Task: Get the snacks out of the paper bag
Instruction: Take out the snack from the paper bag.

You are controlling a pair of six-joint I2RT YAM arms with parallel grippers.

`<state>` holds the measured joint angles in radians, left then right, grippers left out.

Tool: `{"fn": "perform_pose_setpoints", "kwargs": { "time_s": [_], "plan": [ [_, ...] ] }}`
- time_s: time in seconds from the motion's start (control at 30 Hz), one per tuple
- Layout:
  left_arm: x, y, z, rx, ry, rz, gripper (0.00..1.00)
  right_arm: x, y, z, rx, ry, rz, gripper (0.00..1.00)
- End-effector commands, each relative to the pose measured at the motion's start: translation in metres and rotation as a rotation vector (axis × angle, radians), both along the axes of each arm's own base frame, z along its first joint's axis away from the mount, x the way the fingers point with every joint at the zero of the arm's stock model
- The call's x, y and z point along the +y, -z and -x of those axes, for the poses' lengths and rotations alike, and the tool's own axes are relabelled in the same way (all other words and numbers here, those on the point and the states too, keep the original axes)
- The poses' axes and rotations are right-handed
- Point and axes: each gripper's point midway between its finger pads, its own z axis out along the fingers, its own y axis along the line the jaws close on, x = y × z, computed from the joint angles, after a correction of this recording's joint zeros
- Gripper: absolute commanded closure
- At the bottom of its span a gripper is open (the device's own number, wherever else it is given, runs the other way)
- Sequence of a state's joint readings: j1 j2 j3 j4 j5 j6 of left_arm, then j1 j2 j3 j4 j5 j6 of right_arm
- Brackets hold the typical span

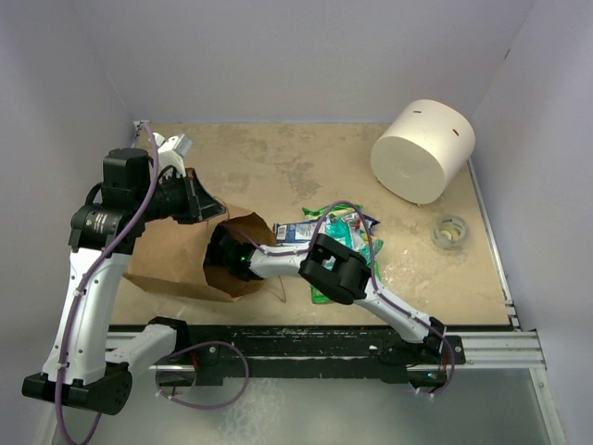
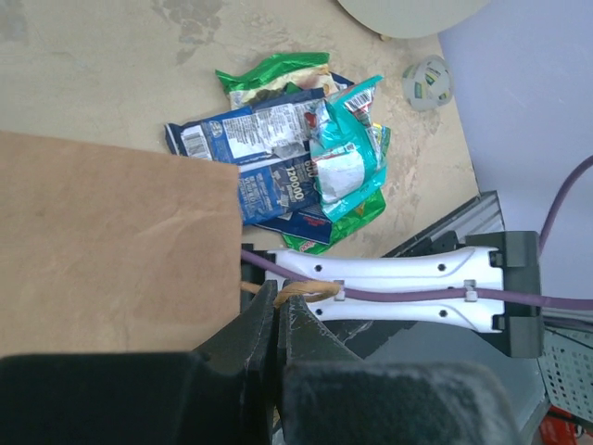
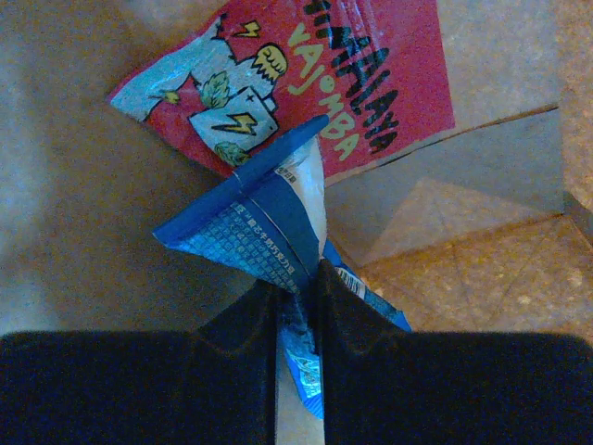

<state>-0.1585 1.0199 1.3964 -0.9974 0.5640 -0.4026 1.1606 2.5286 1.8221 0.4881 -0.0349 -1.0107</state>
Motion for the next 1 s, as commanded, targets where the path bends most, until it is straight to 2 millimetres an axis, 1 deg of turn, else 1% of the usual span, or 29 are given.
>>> {"fn": "perform_pose_setpoints", "kwargs": {
  "time_s": [0.0, 0.03, 0.07, 0.1, 0.2, 0.27, 0.3, 0.37, 0.4, 0.53, 0.63, 0.7, 0.87, 0.97],
  "plan": [
    [0.013, -0.015, -0.004, -0.070, -0.097, -0.024, 1.00, -0.025, -0.094, -0.033, -0.013, 0.154, -0.189, 0.95],
    [0.016, -0.013, -0.004, -0.065, -0.118, -0.033, 1.00, -0.030, -0.098, -0.032, -0.004, 0.160, -0.197, 0.95],
    [0.019, -0.011, -0.006, -0.060, -0.142, -0.042, 1.00, -0.036, -0.108, -0.032, 0.001, 0.166, -0.210, 0.95],
    [0.023, -0.008, -0.007, -0.053, -0.166, -0.050, 1.00, -0.041, -0.114, -0.030, 0.011, 0.170, -0.216, 0.96],
    [0.032, -0.005, -0.014, -0.052, -0.236, -0.074, 1.00, -0.056, -0.125, -0.020, 0.031, 0.156, -0.209, 0.97],
    [0.038, -0.008, -0.018, -0.070, -0.272, -0.087, 1.00, -0.068, -0.126, -0.011, 0.060, 0.155, -0.198, 0.98],
    [0.041, -0.010, -0.021, -0.083, -0.290, -0.092, 1.00, -0.076, -0.125, -0.007, 0.081, 0.159, -0.188, 0.99],
    [0.045, -0.013, -0.023, -0.103, -0.323, -0.092, 1.00, -0.086, -0.126, 0.007, 0.122, 0.136, -0.179, 1.00],
    [0.046, -0.014, -0.024, -0.110, -0.338, -0.088, 1.00, -0.092, -0.118, 0.017, 0.150, 0.122, -0.159, 1.00],
    [0.050, -0.019, -0.028, -0.150, -0.382, -0.064, 1.00, -0.108, -0.114, 0.049, 0.234, 0.043, -0.125, 1.00],
    [0.051, -0.019, -0.031, -0.164, -0.397, -0.054, 1.00, -0.120, -0.108, 0.068, 0.295, 0.000, -0.087, 1.00],
    [0.050, -0.017, -0.032, -0.162, -0.393, -0.049, 1.00, -0.128, -0.105, 0.070, 0.320, 0.028, -0.084, 1.00],
    [0.038, -0.011, -0.032, -0.142, -0.348, -0.005, 1.00, -0.141, -0.116, 0.073, 0.356, 0.063, -0.094, 1.00],
    [0.038, -0.012, -0.033, -0.149, -0.349, 0.000, 1.00, -0.154, -0.127, 0.074, 0.360, 0.092, -0.117, 1.00]
  ]
}}
